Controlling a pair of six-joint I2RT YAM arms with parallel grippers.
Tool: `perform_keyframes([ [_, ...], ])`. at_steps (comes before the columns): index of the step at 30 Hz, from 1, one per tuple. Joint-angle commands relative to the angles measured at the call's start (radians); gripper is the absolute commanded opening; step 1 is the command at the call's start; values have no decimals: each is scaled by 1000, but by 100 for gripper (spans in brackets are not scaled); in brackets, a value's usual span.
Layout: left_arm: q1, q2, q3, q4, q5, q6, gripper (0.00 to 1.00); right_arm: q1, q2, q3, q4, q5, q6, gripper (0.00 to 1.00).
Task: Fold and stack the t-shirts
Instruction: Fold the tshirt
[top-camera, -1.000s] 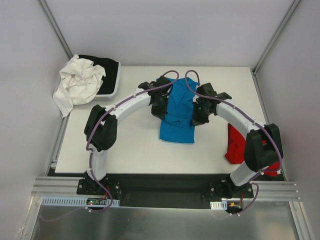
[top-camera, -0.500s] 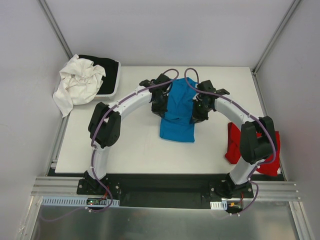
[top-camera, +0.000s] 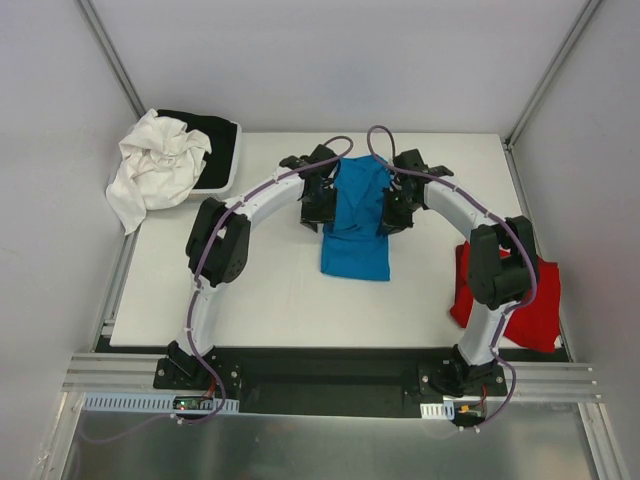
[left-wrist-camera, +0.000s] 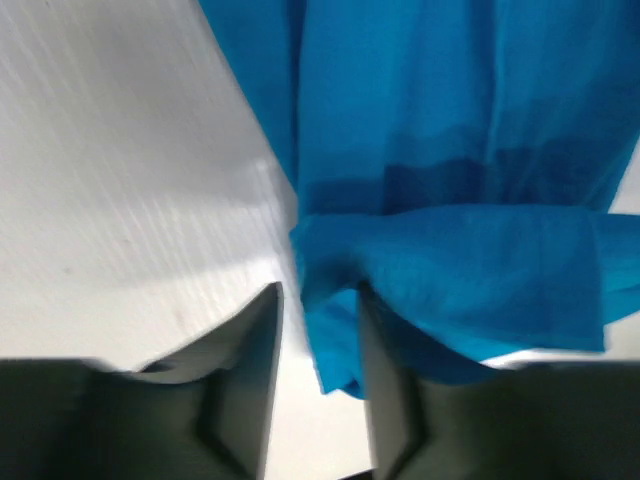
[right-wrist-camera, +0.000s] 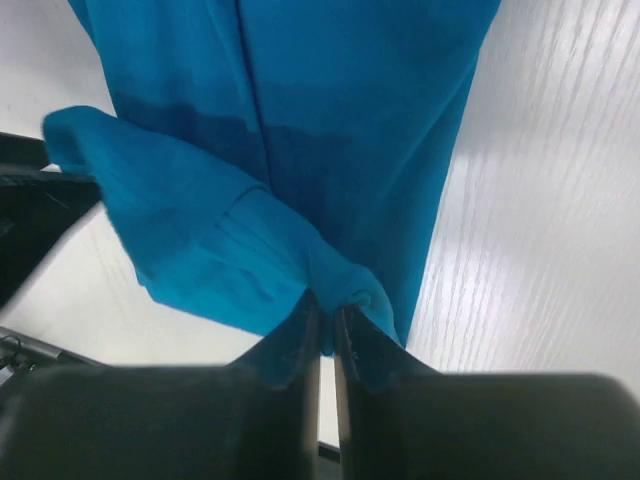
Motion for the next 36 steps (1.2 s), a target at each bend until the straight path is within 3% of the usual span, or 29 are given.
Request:
perform_keyframes([
  [1,23,9,39,-18,17,18,72,-11,20,65,-15,-27,-27,44],
  [3,25,-9,29,-20,5,24,99,-13,6,55,-12,-18,-27,62],
  [4,25,-15,24,-21,5,26,99,-13,-3,52,-10,-13,-26,71],
  [6,23,-49,2,-20,7,23,99,-13,-35,42,-12,-16,-26,72],
  [18,-14,-190,-73,-18,11,-14,99,-6,-216,-224,69,-27,42,57],
  [20,-46,-204,-77,-18,5,-28,98,1,-239,-253,72,-36,49,37],
  [21,-60,-206,-80,-17,2,-32,96,10,-239,-259,74,-33,51,25],
  [22,-72,-200,-84,-14,1,-36,87,15,-238,-267,74,-24,53,1],
  [24,-109,-181,-81,-9,-7,-36,32,24,-224,-276,85,-23,59,1],
  [25,-115,-154,-79,-11,-6,-36,11,26,-221,-273,89,-16,57,1],
  [26,-119,-143,-74,-9,-1,-37,0,27,-207,-268,91,-13,57,1],
  [36,-123,-20,-94,53,-64,-55,0,44,-42,-176,152,-18,89,1],
])
